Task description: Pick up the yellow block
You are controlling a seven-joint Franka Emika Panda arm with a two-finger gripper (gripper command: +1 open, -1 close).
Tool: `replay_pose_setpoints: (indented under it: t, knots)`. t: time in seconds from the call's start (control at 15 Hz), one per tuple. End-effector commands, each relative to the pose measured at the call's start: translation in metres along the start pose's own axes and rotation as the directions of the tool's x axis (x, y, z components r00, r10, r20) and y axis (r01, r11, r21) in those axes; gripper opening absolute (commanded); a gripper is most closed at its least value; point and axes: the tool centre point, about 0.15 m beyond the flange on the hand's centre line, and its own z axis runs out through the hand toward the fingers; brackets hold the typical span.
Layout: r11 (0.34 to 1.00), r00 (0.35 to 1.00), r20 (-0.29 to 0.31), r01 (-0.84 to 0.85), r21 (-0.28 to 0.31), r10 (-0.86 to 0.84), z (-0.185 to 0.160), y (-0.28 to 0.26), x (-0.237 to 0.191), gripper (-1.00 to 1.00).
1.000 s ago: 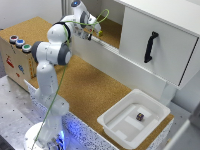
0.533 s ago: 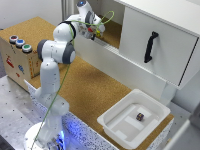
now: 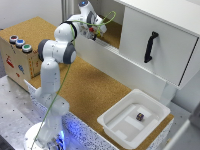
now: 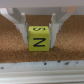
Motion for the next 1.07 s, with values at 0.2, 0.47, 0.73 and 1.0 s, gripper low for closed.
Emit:
replay_pose_setpoints:
  t: [0.2,0.47,0.73,1.0]
  knots:
    - [0.998,0.997,-0.071,-0.028,-0.06,0.024,-0.059,0.027,-0.059,-1.0]
    - [0.992,0.995,-0.05,-0.092,-0.088,0.087,-0.097,0.055,-0.111,-1.0]
    - [0.987,0.993,-0.015,-0.122,-0.105,0.121,-0.104,0.092,-0.143,-1.0]
    - [0.98,0.985,0.031,-0.168,-0.106,0.172,-0.086,0.148,-0.163,-1.0]
